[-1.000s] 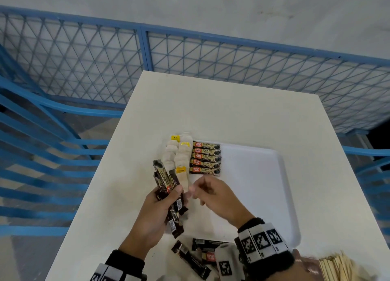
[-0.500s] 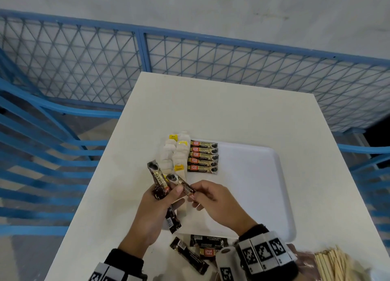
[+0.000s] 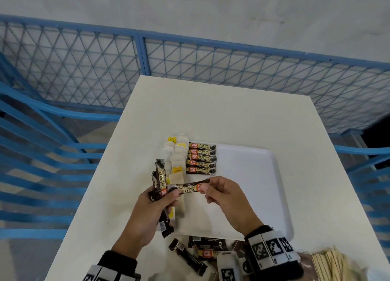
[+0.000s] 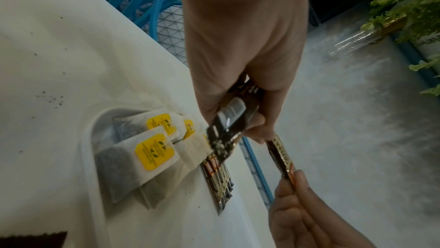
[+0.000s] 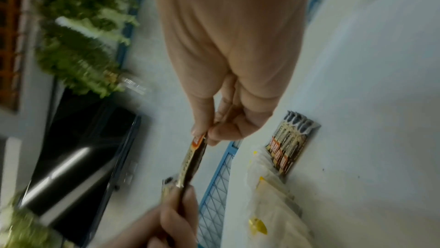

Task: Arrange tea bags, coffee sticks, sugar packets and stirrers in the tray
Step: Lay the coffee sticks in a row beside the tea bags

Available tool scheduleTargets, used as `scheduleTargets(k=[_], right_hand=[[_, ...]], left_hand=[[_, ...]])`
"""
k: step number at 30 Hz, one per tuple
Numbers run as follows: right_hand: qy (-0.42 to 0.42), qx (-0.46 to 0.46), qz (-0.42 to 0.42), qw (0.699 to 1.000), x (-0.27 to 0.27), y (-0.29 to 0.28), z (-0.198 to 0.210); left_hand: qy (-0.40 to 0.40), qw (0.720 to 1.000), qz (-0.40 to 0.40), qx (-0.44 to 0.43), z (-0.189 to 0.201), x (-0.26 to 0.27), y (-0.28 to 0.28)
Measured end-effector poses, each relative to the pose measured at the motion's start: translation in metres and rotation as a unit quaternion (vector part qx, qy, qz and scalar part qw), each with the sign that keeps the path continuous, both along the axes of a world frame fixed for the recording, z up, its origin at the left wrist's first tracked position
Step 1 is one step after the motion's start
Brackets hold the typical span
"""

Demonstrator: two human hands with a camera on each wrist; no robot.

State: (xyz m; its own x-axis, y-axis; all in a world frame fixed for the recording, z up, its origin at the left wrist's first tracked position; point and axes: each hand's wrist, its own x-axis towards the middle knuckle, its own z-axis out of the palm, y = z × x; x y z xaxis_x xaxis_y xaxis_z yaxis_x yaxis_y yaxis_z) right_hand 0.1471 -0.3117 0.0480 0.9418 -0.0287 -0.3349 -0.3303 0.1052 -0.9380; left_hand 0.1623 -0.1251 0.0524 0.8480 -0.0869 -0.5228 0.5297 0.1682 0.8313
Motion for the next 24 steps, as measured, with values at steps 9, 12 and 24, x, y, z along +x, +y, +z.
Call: scheduleTargets(k=[9, 12, 24], right_hand=[[0.007, 0.104, 0.027, 0.994, -0.003, 0.019, 0.000], [0.005, 0.059, 0.048, 0.997, -0.005, 0.019, 0.006], [0.019, -0.027, 0.067, 0.997, -0.011, 0.013, -0.008]], left_hand=[[-0.011, 0.982, -0.181, 0.058, 0.006, -0.008, -0.006], [-0.030, 0.988, -0.131, 0.072, 0.008, -0.004, -0.002], [-0.078, 0.994, -0.027, 0.075, 0.002, 0.001, 0.008]])
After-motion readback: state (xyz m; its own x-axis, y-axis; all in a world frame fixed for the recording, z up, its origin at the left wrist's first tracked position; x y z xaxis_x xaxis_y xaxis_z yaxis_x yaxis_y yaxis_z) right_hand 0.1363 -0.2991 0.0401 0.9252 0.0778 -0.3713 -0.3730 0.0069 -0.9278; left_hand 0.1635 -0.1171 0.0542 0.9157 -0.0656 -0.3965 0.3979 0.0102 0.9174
